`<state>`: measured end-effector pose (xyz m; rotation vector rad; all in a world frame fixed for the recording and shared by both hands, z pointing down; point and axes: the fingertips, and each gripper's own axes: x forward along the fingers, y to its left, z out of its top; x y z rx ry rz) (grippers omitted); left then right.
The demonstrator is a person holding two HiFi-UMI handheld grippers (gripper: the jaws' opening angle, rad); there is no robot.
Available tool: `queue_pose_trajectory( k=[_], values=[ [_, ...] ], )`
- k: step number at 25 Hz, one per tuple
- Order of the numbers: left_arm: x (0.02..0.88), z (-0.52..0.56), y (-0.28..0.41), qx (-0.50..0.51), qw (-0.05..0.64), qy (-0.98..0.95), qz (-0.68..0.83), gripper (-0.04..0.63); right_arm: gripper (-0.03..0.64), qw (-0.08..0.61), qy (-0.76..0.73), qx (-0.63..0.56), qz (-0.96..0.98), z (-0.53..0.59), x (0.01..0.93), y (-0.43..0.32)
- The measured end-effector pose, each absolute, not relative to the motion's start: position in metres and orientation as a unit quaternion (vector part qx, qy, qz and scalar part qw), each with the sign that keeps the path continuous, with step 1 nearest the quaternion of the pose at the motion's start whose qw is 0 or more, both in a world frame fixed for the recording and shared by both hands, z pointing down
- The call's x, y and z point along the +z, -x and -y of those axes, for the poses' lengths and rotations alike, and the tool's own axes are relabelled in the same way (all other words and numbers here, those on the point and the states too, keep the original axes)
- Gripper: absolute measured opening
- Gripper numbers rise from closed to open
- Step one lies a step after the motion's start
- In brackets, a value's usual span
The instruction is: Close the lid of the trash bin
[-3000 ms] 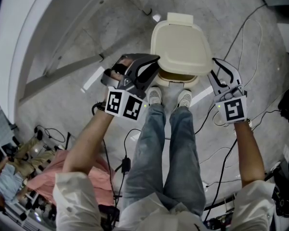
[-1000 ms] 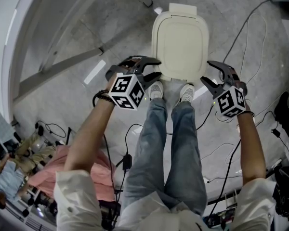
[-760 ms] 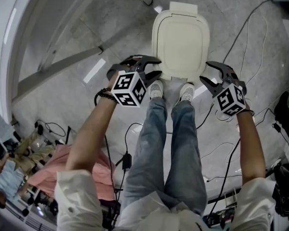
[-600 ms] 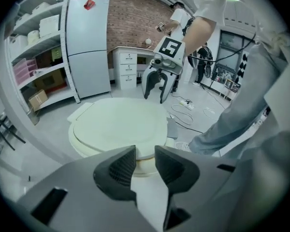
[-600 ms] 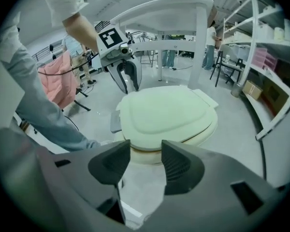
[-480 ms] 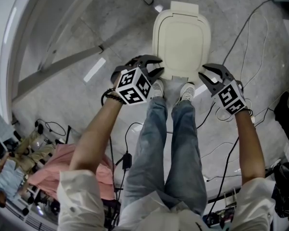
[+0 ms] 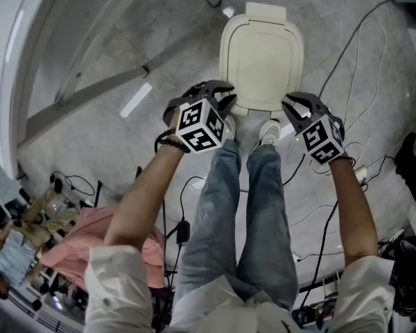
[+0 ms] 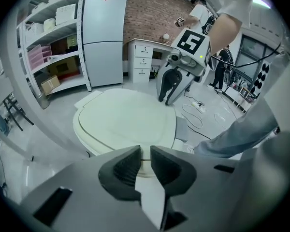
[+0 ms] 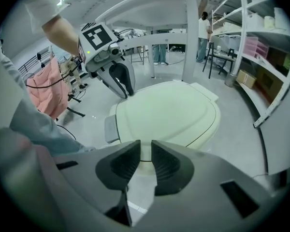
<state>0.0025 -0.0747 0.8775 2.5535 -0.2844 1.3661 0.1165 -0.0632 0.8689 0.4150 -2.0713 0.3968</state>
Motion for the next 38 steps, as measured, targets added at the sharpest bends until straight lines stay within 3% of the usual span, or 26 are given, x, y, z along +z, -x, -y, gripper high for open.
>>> queue_pose_trajectory(
  k=[7,9,14,20,23,30,38],
  values=[
    [0.879,0.076,-0.003,0.463,0.118,-0.873,0.103,0.08,0.083,0.464,-0.189,0.18,0.846,0.066,0.87,-0.118],
    [0.873,0.078,-0.001,0.449,0.114,-0.878,0.122,0.063,0.023,0.452,-0.213,0.187,0.846,0.069,0.866,-0.118],
    [0.818,0.088,-0.002,0.356,0.14,-0.9,0.211,0.028,0.018,0.371,-0.304,0.204,0.853,0.083,0.814,-0.121],
    [0.688,0.09,-0.003,0.22,0.205,-0.907,0.293,0.026,0.018,0.176,-0.475,0.265,0.821,0.113,0.668,-0.157],
    [0.606,0.081,-0.004,0.183,0.203,-0.91,0.312,0.026,0.018,0.101,-0.524,0.268,0.802,0.113,0.578,-0.17],
    [0.424,0.11,0.005,0.094,0.136,-0.917,0.363,0.026,0.018,0.009,-0.542,0.189,0.819,0.132,0.386,-0.177],
    [0.27,0.082,0.058,0.035,0.084,-0.901,0.425,0.026,0.018,-0.036,-0.55,0.125,0.825,0.08,0.235,-0.183]
  ],
)
